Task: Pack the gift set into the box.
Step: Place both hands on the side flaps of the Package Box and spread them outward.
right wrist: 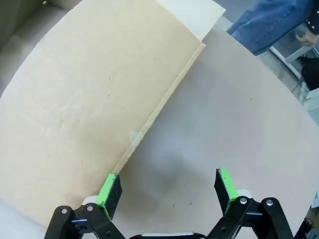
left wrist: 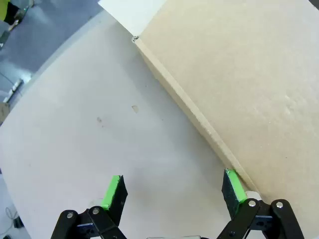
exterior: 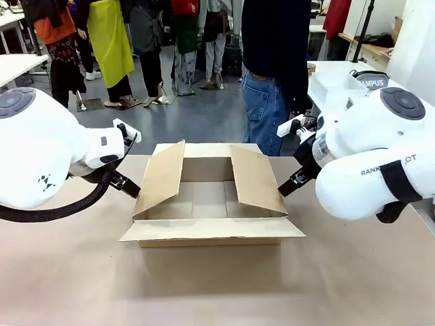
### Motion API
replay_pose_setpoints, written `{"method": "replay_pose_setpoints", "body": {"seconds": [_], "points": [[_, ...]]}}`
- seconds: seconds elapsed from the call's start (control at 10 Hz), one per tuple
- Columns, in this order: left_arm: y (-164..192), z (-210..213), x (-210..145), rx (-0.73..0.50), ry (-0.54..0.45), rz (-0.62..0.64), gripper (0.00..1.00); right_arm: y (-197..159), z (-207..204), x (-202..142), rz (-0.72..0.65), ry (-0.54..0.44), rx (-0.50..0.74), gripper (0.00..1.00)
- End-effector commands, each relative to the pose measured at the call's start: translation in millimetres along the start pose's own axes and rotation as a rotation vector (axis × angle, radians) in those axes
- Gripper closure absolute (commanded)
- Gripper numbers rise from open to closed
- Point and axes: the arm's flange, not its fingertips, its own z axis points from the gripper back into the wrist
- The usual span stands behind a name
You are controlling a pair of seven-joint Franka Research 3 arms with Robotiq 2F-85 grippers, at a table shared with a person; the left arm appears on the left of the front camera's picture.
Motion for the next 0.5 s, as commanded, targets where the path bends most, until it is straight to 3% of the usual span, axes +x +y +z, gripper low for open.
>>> {"method": "replay_pose_setpoints", "body": {"seconds": [0.0, 0.4], "points": [[-0.5, 0.2, 0.3, 0.0, -0.001, -0.001, 0.0, 0.0, 0.0, 0.0, 0.0, 0.0, 0.0, 0.0], [-0.5, 0.2, 0.3, 0.0, -0.001, -0.001, 0.0, 0.0, 0.0, 0.0, 0.0, 0.0, 0.0, 0.0]]}}
